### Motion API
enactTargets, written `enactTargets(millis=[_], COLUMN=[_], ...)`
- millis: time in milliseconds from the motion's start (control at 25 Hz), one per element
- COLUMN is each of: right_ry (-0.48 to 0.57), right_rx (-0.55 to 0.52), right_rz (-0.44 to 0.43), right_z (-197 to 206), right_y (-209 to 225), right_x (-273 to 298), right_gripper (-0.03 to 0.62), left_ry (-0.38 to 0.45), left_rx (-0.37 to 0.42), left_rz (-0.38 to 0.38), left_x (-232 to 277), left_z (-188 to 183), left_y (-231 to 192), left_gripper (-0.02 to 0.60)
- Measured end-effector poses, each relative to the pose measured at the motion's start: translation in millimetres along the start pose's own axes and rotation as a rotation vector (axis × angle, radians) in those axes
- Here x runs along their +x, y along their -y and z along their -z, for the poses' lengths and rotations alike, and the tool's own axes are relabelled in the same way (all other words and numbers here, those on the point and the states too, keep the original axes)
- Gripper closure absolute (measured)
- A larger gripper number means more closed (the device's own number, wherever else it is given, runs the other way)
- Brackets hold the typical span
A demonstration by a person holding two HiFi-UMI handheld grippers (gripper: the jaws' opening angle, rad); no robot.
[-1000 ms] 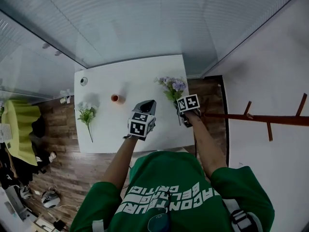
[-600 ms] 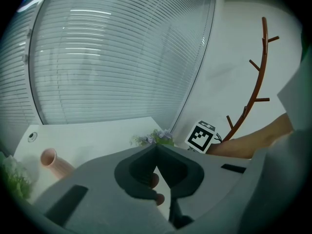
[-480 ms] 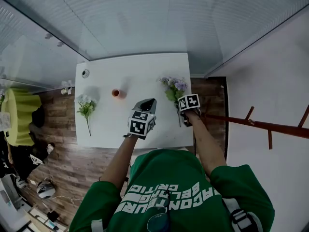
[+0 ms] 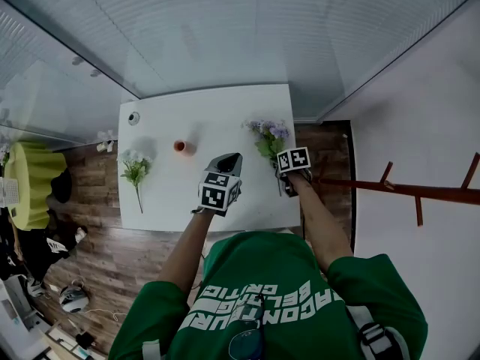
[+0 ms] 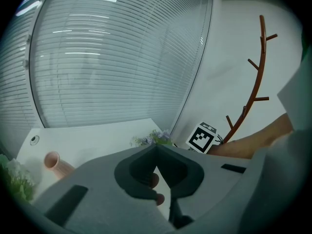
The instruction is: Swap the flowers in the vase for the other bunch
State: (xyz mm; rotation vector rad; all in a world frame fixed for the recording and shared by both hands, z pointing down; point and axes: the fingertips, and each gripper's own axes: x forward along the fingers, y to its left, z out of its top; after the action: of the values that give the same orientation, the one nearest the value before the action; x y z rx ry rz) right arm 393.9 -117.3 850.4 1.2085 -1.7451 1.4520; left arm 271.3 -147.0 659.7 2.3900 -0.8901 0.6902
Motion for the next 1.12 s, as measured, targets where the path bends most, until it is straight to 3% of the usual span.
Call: enactTargets(millis=[160,560,760,1120], right_ry=[0.021,0.16,0.256,0.472], right_rx=[0.005,-0.088,-0.157,-0.311], right_rz=[-0.021,0.031,0.028,0.031], right_z=[-1,-24,-47,-104], right_y=[0,-10,-35,-121], right_x=[-4,-58,-95,-157], right_gripper=[0.464,0.461,0.463,0.578], left_ry=[-0.001,0.06,0.099,0.181], left_rx=[0.004,-0.009,-0.002,0.01], left_rz=[-0.002,-0.057,-0.099,-0.157], left_x=[-4,-30,-53,-106], left_z=[2,-6,-16,-37], left_y=[2,-8,-17,-45], left_gripper=[0.581,0.582,0.581,0.582])
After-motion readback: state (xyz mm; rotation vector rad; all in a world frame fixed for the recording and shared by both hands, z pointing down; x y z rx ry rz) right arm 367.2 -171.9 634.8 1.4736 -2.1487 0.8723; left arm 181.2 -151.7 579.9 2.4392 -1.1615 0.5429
